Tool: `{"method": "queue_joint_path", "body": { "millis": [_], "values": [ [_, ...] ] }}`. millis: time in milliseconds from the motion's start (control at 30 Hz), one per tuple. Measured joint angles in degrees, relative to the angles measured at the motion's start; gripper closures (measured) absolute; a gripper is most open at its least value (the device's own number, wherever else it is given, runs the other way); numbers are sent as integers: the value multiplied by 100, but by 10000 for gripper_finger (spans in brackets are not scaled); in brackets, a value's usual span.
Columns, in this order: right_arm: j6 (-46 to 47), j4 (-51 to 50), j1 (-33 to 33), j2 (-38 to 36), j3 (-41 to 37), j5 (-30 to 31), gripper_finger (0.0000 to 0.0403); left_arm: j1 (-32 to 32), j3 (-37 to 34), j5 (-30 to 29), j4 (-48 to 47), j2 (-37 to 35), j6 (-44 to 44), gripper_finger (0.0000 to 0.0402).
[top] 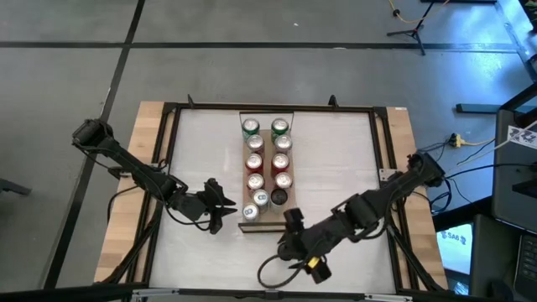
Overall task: Place canned beverage on shelf
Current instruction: Put the yellow soda can on the shelf aligned with the other blue soda can
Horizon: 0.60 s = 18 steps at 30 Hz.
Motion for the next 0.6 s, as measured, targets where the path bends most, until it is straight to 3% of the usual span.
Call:
{"method": "queue_joint_path", "body": {
  "millis": [300,600],
  "values": [
    [142,-92,70,578,-3,11,93,0,-2,17,-1,0,-1,296],
    [101,-594,59,696,-4,42,93,0,-7,15,-3,0,-1,296]
  ]
}}
